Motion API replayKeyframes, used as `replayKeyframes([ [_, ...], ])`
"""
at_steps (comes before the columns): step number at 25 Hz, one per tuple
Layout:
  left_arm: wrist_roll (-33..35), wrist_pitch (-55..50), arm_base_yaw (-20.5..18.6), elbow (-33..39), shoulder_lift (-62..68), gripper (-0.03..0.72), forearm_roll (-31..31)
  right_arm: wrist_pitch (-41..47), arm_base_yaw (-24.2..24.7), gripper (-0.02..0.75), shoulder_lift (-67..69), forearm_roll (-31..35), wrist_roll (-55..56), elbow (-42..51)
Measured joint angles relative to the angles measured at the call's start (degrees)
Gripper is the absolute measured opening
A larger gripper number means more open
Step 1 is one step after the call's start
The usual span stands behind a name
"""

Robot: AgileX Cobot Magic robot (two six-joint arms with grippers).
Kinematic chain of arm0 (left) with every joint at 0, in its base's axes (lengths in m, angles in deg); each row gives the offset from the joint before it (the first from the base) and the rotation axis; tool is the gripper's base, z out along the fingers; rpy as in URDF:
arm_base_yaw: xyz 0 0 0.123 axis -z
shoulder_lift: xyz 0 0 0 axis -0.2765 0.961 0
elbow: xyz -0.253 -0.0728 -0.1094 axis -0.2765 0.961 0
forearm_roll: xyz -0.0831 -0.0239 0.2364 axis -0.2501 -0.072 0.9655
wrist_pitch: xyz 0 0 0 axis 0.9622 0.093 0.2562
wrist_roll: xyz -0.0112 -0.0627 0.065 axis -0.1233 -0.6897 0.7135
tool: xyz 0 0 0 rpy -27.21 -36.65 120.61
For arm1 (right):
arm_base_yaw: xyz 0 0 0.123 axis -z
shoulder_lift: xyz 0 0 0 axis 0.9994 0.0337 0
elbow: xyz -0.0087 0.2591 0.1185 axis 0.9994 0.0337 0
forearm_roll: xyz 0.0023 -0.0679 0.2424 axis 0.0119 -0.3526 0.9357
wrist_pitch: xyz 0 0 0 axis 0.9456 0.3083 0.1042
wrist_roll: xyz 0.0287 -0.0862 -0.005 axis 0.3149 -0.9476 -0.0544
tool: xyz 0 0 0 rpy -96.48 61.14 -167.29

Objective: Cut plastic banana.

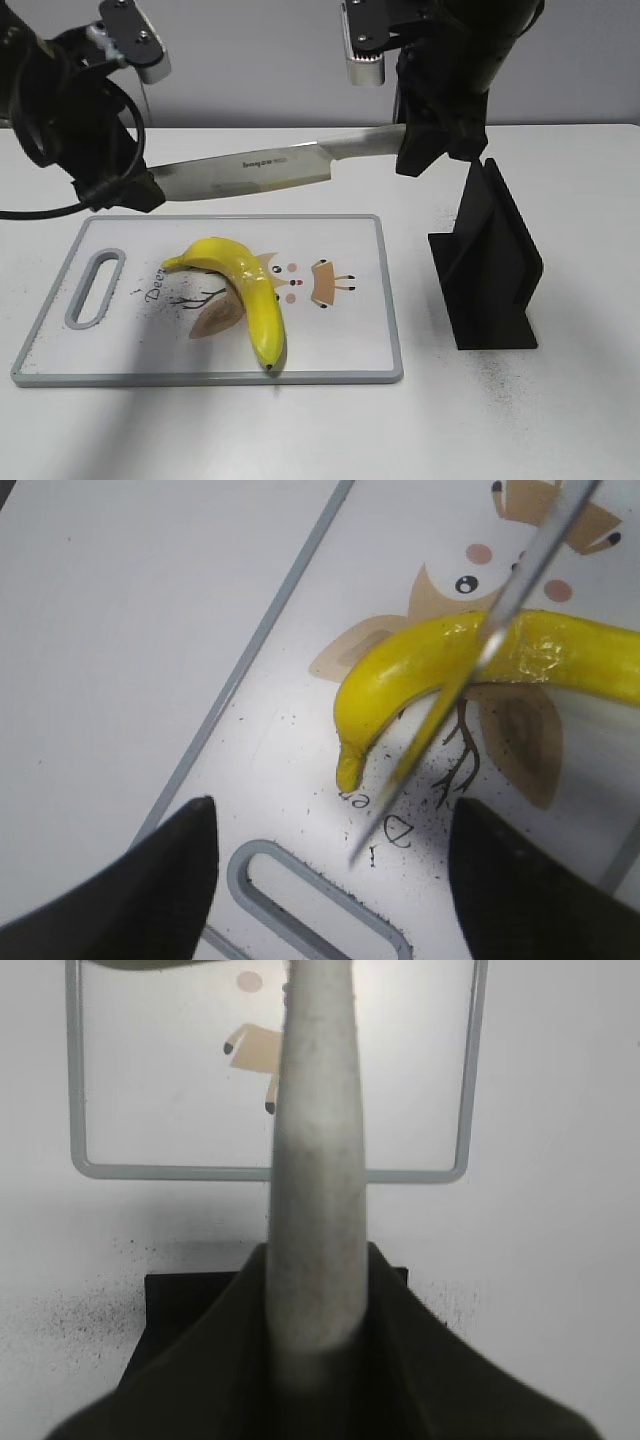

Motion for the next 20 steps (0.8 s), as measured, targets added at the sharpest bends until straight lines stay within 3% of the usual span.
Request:
replayKeyframes([
  [5, -4.2, -2.2, -2.7, 0.0, -4.2, 0.68, 0.3, 2.2, 0.0, 0.162, -0.1, -5.7, 11.9, 0.0],
  [9, -10.7, -5.1, -6.1, -0.1, -7.5, 0.663, 0.7, 2.5, 0.0, 0.162, -0.3, -6.2, 27.4, -1.7],
  [12, -17.7, -10.5, -8.4, -1.8, -9.1, 0.656, 1.7, 2.6, 0.0, 0.162, -1.3, -6.2, 40.6, -3.3],
  [18, -39.2, -25.5, -13.0, -7.0, -10.0, 0.64, 9.8, 2.7, 0.0, 0.162, -5.2, -6.2, 60.3, -4.0],
  [20, -42.4, -27.0, -14.6, -7.4, -10.3, 0.634, 11.2, 2.7, 0.0, 0.162, -6.5, -6.0, 67.2, -4.0],
])
